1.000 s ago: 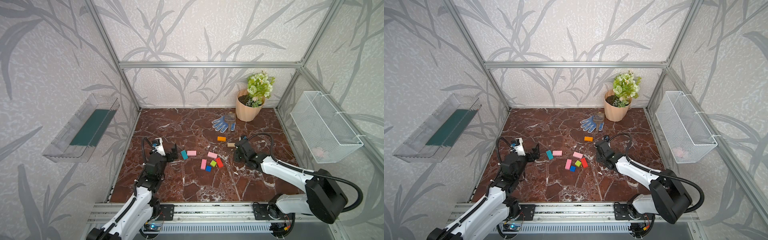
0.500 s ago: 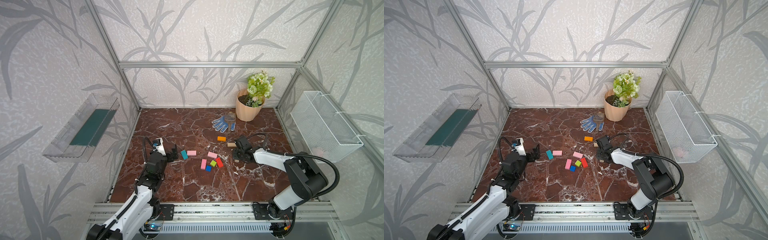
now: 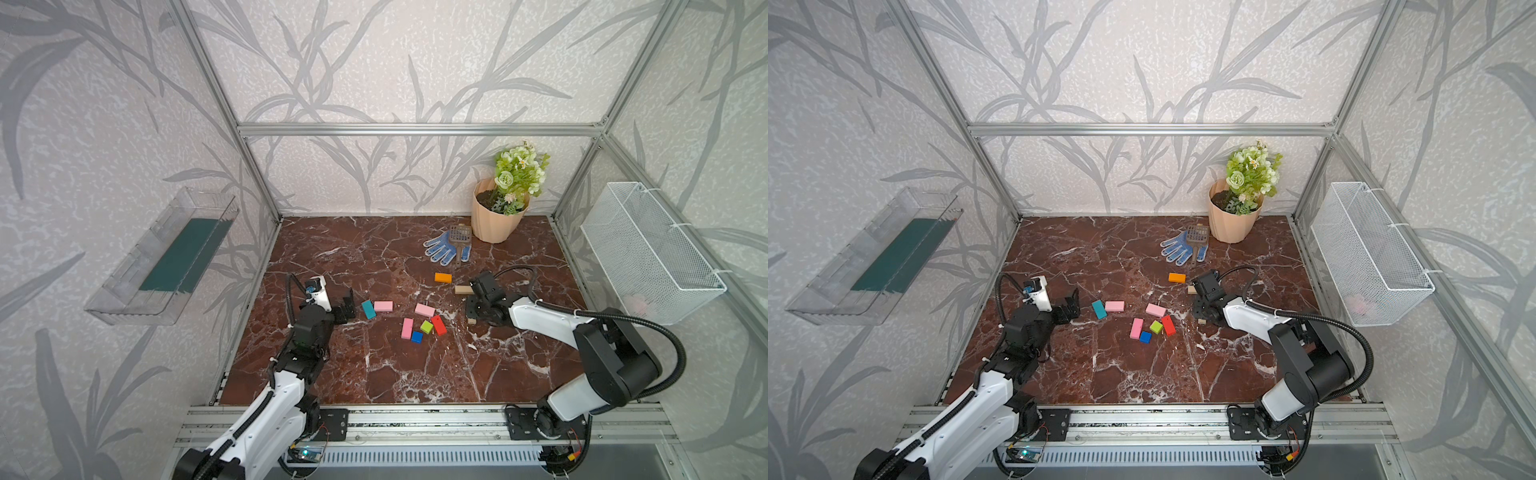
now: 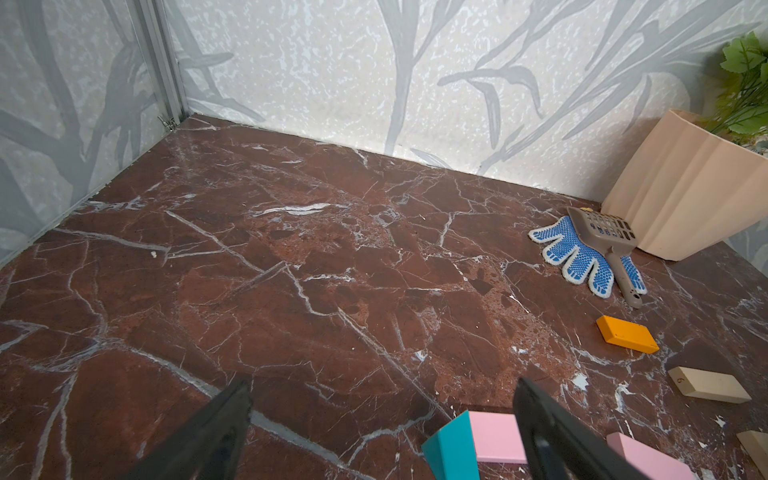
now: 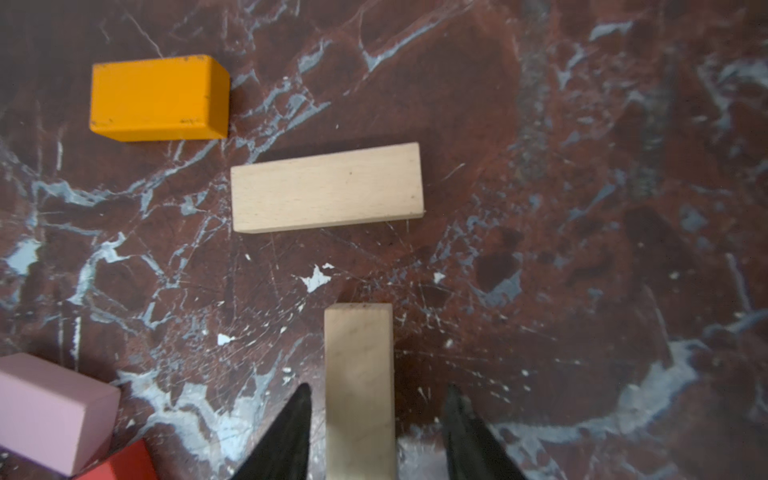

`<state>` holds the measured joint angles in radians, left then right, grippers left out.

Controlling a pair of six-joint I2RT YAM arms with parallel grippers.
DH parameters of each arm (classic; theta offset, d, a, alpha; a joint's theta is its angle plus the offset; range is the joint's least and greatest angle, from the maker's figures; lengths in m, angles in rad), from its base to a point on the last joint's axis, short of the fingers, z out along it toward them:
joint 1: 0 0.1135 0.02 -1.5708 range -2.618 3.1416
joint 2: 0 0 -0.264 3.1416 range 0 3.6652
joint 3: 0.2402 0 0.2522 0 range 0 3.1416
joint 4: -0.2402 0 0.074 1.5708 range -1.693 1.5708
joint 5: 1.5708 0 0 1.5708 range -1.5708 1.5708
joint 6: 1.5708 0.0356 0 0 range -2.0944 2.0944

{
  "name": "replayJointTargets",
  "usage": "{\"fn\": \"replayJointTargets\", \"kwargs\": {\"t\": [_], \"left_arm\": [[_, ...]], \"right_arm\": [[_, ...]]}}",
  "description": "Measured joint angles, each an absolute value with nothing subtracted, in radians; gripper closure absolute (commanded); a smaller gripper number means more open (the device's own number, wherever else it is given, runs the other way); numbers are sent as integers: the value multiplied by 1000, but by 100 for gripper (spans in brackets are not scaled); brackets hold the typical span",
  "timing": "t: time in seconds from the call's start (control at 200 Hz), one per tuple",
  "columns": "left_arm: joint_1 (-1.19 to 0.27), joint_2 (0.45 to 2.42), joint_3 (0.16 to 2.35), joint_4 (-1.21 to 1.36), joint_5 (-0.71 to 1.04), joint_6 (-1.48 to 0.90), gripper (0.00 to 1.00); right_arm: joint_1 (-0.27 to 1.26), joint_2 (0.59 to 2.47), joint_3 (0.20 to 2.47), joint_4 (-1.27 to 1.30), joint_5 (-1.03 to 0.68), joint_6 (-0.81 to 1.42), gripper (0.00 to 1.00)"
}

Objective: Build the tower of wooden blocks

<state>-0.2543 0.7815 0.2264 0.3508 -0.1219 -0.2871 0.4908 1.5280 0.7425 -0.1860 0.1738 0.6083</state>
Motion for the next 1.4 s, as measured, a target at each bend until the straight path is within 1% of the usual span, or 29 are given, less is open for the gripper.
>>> {"fn": "replayJointTargets", "kwargs": {"t": [0.265,0.5,0.605,0.76,1.18,1.285,1.399], "left_arm": [[-254,775,226,351,-122,-287,1],[-254,764,226,351,-122,-287,1],[-254,764,226,351,-122,-287,1],[-254,763,226,351,-123,-287,1],[-254,763,226,350,-126,-287,1],[-254,763,226,350,-126,-287,1],[-254,763,226,350,-127,-287,1]], "right_arm": [[503,1364,598,-176,136,606,42],[524,1337,542,-142,76,611,44],[530,1357,543,-104,57,611,48],[550,1441,583,-64,35,609,53],[632,1576,700,-31,21,608,57],[632,1584,710,-41,31,609,56],[639,1569,707,-64,58,608,52]]}}
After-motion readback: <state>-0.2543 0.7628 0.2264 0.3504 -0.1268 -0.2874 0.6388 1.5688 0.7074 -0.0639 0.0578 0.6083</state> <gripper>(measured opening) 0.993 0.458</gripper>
